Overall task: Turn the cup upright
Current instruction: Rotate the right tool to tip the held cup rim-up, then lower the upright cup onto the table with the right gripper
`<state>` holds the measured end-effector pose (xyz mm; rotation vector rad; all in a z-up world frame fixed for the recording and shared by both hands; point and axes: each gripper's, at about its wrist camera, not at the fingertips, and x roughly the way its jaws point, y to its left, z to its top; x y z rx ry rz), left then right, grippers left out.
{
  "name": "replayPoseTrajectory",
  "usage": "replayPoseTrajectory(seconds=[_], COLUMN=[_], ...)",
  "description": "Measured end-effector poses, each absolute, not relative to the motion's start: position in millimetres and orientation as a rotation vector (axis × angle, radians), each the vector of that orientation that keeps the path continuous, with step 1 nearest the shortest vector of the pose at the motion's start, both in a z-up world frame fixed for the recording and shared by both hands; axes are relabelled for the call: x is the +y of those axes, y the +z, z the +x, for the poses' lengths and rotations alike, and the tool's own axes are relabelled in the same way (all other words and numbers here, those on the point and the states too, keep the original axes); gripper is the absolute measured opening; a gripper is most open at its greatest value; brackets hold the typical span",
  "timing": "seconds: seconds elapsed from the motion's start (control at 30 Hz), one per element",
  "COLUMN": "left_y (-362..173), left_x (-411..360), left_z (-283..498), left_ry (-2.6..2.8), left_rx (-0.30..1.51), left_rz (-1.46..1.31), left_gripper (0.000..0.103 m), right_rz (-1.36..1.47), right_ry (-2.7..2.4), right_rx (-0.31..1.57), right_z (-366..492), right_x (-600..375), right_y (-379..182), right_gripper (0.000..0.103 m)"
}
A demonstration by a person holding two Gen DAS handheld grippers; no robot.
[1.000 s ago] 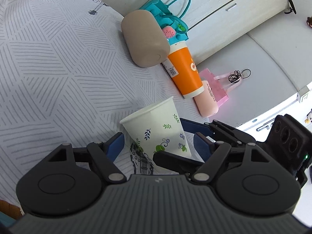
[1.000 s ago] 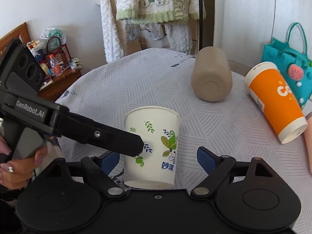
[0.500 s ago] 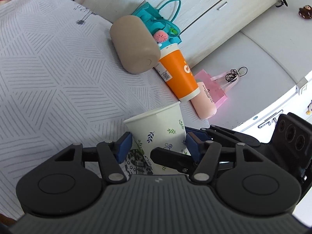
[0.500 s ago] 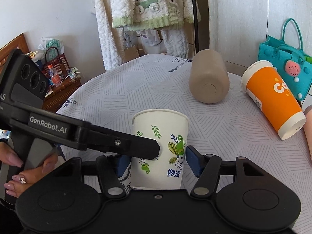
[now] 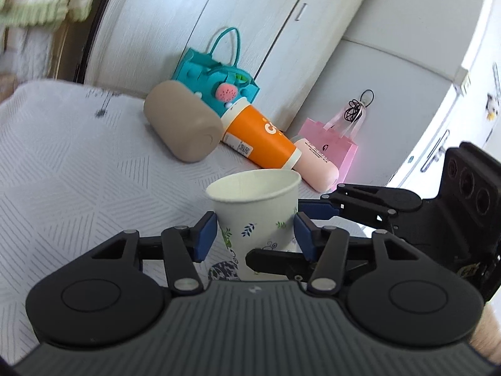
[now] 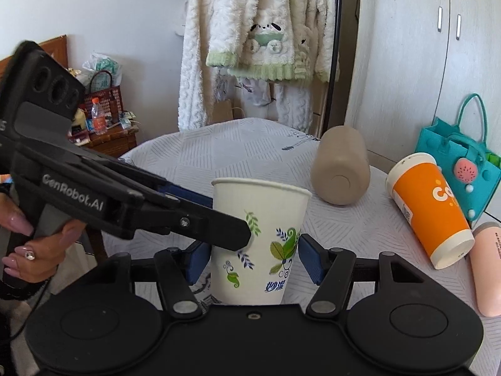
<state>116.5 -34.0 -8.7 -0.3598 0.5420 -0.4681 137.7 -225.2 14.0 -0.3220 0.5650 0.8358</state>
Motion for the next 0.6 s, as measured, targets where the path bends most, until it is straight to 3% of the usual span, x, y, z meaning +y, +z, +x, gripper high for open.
replayPoseTrajectory(seconds=[0.6], left_y=[0], left_x=[-50], left_z=[151], left_ry=[-0.451], left_rx=[0.466], left_rz=[-0.181], left_gripper=[0.049], right_rz=[-0.314], right_ry=[0.637], right_rx=[0.408], right_z=[164], right_x=[-211], right_y=[-3], right_gripper=[0.066])
